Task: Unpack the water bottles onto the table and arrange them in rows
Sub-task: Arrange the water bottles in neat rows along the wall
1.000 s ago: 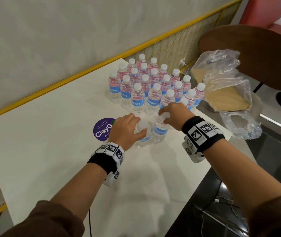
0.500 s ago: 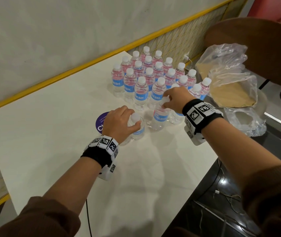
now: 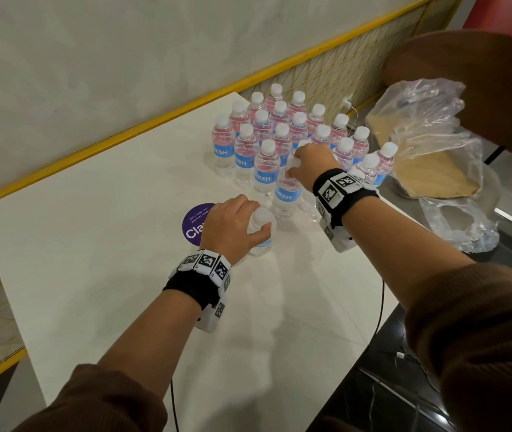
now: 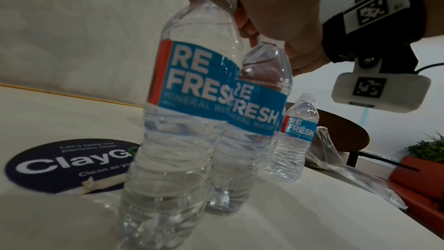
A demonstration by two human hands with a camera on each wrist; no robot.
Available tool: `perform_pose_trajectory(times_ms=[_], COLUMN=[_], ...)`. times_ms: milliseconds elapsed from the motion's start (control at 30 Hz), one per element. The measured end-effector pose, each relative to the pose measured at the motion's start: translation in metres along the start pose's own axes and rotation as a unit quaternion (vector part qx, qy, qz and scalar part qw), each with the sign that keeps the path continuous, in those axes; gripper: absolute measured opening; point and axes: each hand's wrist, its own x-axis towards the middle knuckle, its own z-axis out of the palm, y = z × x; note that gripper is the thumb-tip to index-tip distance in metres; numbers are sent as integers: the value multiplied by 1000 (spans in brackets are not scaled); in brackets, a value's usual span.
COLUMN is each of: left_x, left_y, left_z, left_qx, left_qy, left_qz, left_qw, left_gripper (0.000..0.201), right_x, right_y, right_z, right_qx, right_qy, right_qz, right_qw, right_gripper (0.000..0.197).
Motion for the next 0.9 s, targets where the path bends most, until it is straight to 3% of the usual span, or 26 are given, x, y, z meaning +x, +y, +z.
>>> perform_pose_trajectory(times_ms=[900], left_x=[0], left_y=[6], left_z=[-6], left_qx=[-5], left_qy=[-38], left_qz=[-15], left_qw=[999], left_gripper=[39], right_x=[-8], right_y=[3], right_z=[0], right_qx=[14], right_qy=[13], right_qz=[9], right_qw=[1000], right_gripper=[43])
